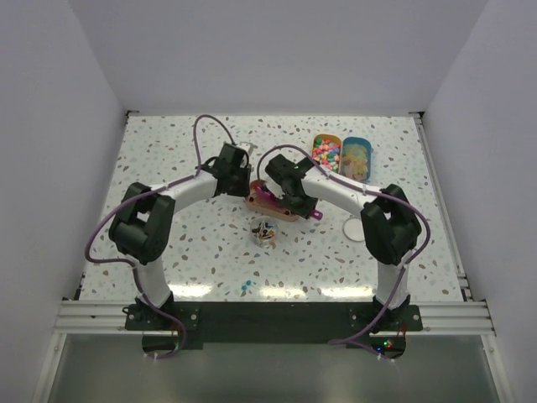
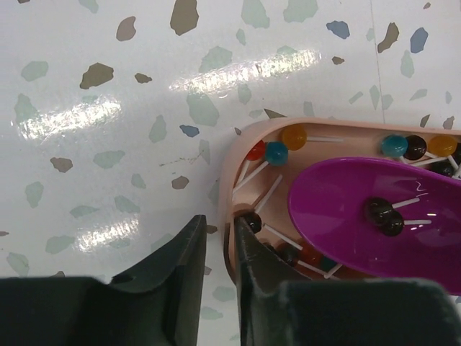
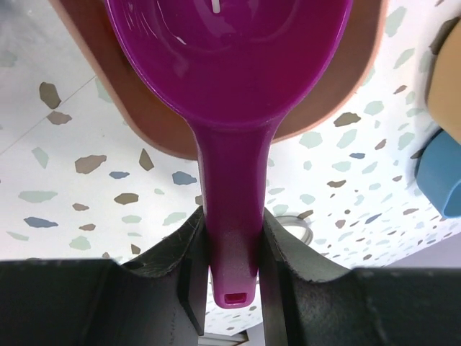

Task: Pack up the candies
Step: Scoop the fake candies from the storage box, then place the fake candies in the packing bottle.

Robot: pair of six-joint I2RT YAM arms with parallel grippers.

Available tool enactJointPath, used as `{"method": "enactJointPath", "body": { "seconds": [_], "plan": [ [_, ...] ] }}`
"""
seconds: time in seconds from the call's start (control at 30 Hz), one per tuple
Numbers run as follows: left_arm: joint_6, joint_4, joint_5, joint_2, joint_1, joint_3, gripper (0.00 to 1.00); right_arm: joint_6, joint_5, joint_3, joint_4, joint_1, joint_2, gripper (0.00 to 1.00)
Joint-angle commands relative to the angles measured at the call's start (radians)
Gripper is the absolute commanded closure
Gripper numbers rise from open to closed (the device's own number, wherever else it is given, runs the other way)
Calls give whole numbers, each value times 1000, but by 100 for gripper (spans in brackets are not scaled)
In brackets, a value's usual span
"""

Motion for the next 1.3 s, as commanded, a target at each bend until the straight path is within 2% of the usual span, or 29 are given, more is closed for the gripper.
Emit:
{"method": "enactJointPath", "body": {
  "seconds": [0.0, 0.3, 0.43, 0.67, 0.77, 0.9, 1.13, 1.27],
  "plan": [
    [-1, 19, -15, -62, 12, 18, 70, 2, -10, 2, 3, -3, -93, 100],
    [2, 20, -6, -194, 78, -2, 51, 25, 50, -41, -78, 15, -221, 100],
    [9, 20, -18, -294, 130, -25, 42, 33, 151, -75, -150, 72, -269, 100],
    [34, 14, -104, -446, 137, -83, 12, 71, 256, -104, -265, 222, -349, 100],
    [49, 5, -142, -501, 140, -120, 4, 70, 277, -118, -310, 270, -358, 100],
    [75, 3, -199, -550, 143, -163, 3, 67, 311, -146, -325, 319, -357, 100],
    [101, 16, -242, -564, 143, -178, 3, 110, 509, -115, -406, 377, -288, 100],
    [109, 14, -251, -567, 144, -181, 3, 131, 532, -115, -451, 412, -249, 100]
  ]
}}
